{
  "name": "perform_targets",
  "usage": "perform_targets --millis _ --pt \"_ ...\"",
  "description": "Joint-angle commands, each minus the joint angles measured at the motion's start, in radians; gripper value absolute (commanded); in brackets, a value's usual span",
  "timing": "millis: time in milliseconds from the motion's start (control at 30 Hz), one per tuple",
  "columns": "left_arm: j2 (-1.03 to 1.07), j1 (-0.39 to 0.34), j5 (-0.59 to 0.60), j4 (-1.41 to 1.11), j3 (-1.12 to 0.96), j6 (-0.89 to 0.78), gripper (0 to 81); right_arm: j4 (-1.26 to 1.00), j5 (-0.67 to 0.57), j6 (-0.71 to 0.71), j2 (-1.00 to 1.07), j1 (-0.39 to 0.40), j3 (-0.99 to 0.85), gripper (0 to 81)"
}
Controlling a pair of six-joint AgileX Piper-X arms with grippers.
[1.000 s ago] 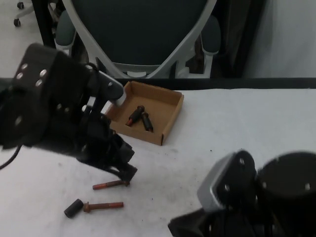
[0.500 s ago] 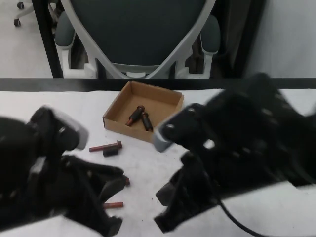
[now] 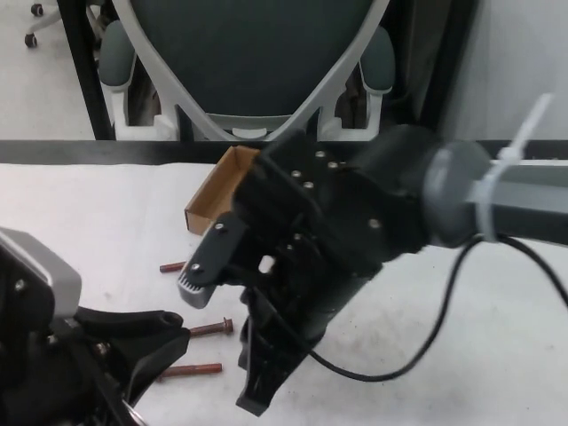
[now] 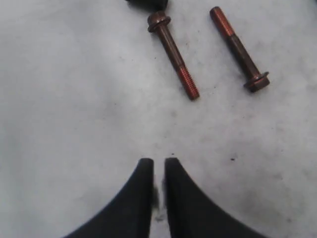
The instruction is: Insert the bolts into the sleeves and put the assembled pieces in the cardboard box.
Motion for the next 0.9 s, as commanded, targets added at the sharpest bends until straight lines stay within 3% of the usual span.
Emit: perform_targets --millis 0,33,100,267,867 --pt "-0.011 0.001 -0.01 -0.018 0.0 0.002 0.8 0.009 0.048 -0.059 0.026 -0.003 -0.046 31.3" --pt "-0.011 0.001 -0.01 -0.018 0.0 0.002 0.8 0.006 0.074 -0.07 0.033 -0.003 -0.052 38.2" --pt "-0.011 0.001 -0.006 -0.019 0.0 0.002 0.8 -0.002 0.12 -0.083 0.041 -0.001 -0.06 42.4" --pt "-0.011 0.001 0.021 -0.019 0.0 0.002 0.8 0.002 0.119 -0.097 0.057 -0.001 -0.094 35.0" --pt "-0.011 0.001 0.05 -0.015 0.0 0.002 0.8 0.092 0.105 -0.129 0.203 0.059 -0.249 35.1"
